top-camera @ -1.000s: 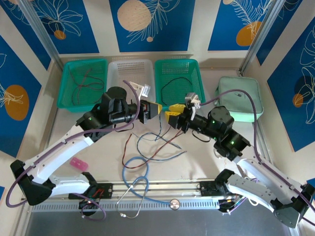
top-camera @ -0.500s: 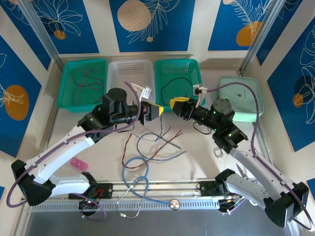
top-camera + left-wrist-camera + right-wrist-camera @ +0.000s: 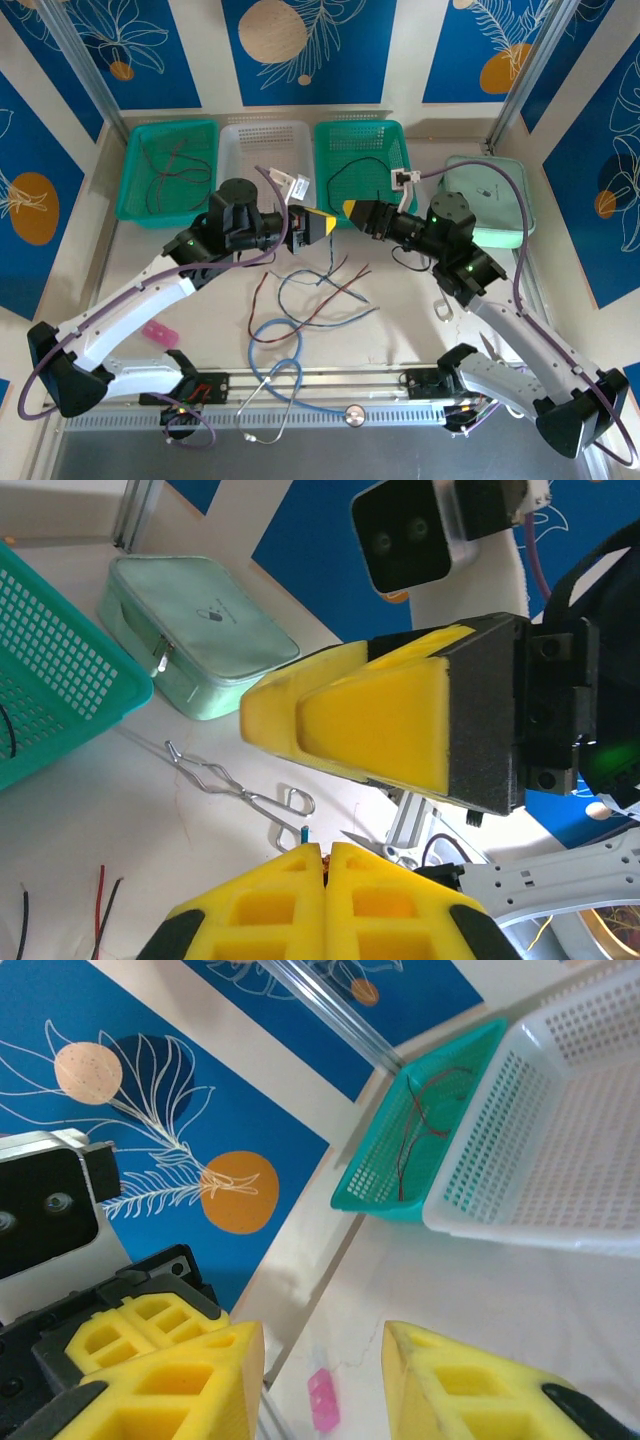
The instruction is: Untangle the cables
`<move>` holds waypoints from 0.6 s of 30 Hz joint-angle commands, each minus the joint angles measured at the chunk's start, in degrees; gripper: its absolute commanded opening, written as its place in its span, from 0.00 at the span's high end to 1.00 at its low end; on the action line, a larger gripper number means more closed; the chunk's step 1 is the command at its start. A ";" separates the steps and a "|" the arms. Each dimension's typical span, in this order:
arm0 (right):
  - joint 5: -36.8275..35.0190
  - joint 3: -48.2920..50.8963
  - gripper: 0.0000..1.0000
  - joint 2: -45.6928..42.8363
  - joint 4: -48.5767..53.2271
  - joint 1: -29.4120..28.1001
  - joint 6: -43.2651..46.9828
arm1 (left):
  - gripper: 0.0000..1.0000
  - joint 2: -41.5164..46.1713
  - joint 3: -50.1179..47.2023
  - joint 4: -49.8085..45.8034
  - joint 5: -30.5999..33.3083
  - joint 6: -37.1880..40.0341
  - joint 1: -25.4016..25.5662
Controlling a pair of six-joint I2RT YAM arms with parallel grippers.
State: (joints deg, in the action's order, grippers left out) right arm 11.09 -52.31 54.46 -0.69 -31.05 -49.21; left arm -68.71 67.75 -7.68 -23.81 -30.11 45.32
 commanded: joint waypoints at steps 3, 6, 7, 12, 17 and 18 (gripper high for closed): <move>3.70 -1.54 0.64 1.08 -0.75 0.20 -4.90 | 1.00 -0.24 -0.66 2.06 -1.53 -0.91 -0.51; 4.34 -1.65 0.64 1.64 -1.31 0.12 -5.50 | 1.00 -0.43 -0.83 2.26 -1.52 -0.91 -0.50; 4.73 -1.76 0.64 1.88 -1.26 0.11 -5.74 | 1.00 -0.45 -0.79 2.36 -1.50 -0.91 -0.55; 5.47 -1.70 0.65 2.50 -0.65 -0.24 -5.82 | 1.00 -0.69 -0.78 2.39 -1.57 -0.91 -0.57; 5.28 -1.35 0.66 2.50 -0.64 -0.99 -5.46 | 1.00 -0.84 -0.64 2.41 -1.91 -0.98 -0.72; 5.26 -1.34 0.66 2.50 -0.54 -0.94 -5.51 | 1.00 -0.89 -0.68 2.45 -1.93 -0.98 -0.72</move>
State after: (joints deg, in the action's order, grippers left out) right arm 15.31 -52.40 57.23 -0.82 -31.57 -54.48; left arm -69.32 67.53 -7.35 -24.03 -30.20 45.21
